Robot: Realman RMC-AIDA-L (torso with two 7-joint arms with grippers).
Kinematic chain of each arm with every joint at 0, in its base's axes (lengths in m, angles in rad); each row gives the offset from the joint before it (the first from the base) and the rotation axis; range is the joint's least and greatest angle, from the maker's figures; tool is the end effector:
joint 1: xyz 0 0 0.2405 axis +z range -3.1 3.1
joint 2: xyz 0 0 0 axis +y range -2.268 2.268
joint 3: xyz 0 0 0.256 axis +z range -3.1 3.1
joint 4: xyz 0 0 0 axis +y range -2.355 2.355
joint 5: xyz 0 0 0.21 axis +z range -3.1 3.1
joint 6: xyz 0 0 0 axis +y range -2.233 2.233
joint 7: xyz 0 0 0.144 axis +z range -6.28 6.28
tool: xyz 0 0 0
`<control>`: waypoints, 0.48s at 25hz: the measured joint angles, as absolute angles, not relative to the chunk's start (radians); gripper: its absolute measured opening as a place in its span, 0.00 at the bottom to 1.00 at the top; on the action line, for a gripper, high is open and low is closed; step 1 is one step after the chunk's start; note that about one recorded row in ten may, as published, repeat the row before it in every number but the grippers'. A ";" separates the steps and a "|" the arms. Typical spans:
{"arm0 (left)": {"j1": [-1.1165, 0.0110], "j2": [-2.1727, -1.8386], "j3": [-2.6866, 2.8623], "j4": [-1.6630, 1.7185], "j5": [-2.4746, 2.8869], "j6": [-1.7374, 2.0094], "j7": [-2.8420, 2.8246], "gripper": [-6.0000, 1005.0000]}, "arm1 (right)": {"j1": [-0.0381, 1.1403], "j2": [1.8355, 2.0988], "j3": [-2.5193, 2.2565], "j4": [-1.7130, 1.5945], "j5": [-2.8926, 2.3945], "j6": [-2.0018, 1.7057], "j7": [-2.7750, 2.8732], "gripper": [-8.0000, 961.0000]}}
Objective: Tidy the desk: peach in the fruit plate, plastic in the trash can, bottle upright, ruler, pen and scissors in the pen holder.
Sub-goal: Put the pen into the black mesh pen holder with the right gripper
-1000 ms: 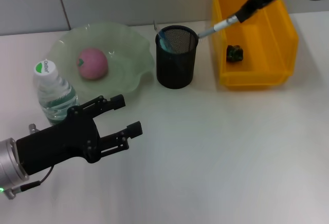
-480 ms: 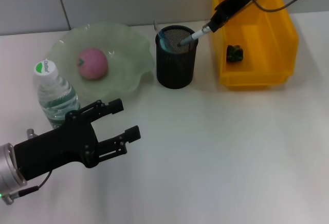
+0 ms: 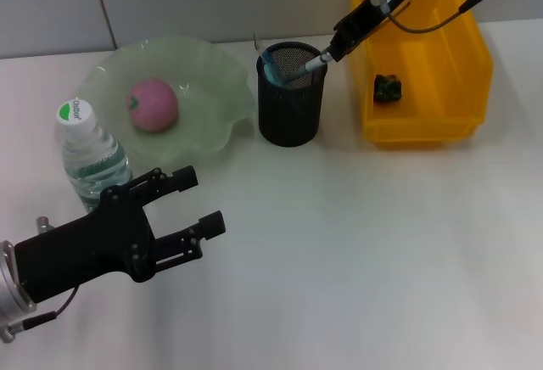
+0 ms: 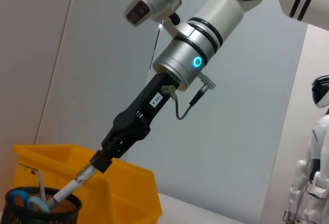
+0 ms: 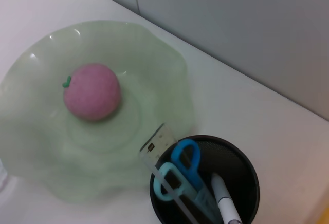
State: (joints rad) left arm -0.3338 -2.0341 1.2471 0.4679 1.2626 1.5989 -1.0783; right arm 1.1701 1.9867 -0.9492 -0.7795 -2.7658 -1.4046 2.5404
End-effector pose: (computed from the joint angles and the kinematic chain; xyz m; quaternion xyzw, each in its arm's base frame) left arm -0.2626 0.2696 -0.0261 -0.8944 -0.1763 -0.3938 0.1179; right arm 0.1030 0.4676 0.0311 -0.8997 0.3492 -0.1237 0.2308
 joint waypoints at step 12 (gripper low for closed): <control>-0.332 -2.029 1.235 0.469 1.264 1.613 -1.078 0.78 | 1.174 2.008 -0.951 -0.786 -2.768 -1.364 2.558 0.20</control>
State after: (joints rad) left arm -0.3320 -2.0295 1.2355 0.4694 1.2639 1.6130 -1.0783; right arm 1.1743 2.0078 -0.9508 -0.7864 -2.7679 -1.3643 2.5583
